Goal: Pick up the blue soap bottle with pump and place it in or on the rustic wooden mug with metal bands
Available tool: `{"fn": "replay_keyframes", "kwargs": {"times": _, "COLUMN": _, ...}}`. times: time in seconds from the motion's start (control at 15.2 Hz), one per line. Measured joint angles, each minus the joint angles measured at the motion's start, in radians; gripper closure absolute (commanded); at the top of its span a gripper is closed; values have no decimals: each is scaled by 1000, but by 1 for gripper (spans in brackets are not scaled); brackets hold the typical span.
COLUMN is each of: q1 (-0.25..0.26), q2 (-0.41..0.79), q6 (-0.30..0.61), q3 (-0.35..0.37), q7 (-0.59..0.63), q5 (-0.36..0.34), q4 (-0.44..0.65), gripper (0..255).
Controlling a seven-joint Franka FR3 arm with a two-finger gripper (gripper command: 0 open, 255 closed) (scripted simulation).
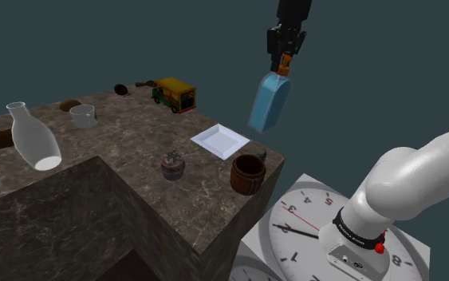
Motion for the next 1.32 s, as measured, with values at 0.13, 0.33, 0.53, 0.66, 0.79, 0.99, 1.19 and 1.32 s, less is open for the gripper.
{"fn": "replay_keyframes", "kwargs": {"times": 0.13, "q1": 1, "q2": -12, "q6": 23, "q3": 2, "q7": 0, "q5": 2, "q4": -35, "gripper": 255}}
{"fn": "replay_keyframes", "kwargs": {"times": 0.33, "q1": 2, "q2": -26, "q6": 61, "q3": 3, "q7": -2, "q5": 3, "q4": -87, "gripper": 255}}
{"fn": "replay_keyframes", "kwargs": {"times": 0.53, "q1": 2, "q2": -38, "q6": 99, "q3": 3, "q7": -5, "q5": 4, "q4": -138, "gripper": 255}}
{"fn": "replay_keyframes", "kwargs": {"times": 0.66, "q1": 3, "q2": -46, "q6": 126, "q3": 6, "q7": -5, "q5": 6, "q4": -172, "gripper": 255}}
{"fn": "replay_keyframes", "kwargs": {"times": 0.79, "q1": 4, "q2": -55, "q6": 154, "q3": 7, "q7": -7, "q5": 7, "q4": -210, "gripper": 255}}
{"fn": "replay_keyframes", "kwargs": {"times": 0.99, "q1": 5, "q2": -65, "q6": 193, "q3": 9, "q7": -9, "q5": 9, "q4": -258, "gripper": 255}}
{"fn": "replay_keyframes", "kwargs": {"times": 1.19, "q1": 5, "q2": -69, "q6": 230, "q3": 11, "q7": -11, "q5": 10, "q4": -300, "gripper": 255}}
{"fn": "replay_keyframes", "kwargs": {"times": 1.32, "q1": 6, "q2": -73, "q6": 256, "q3": 12, "q7": -13, "q5": 12, "q4": -331, "gripper": 255}}
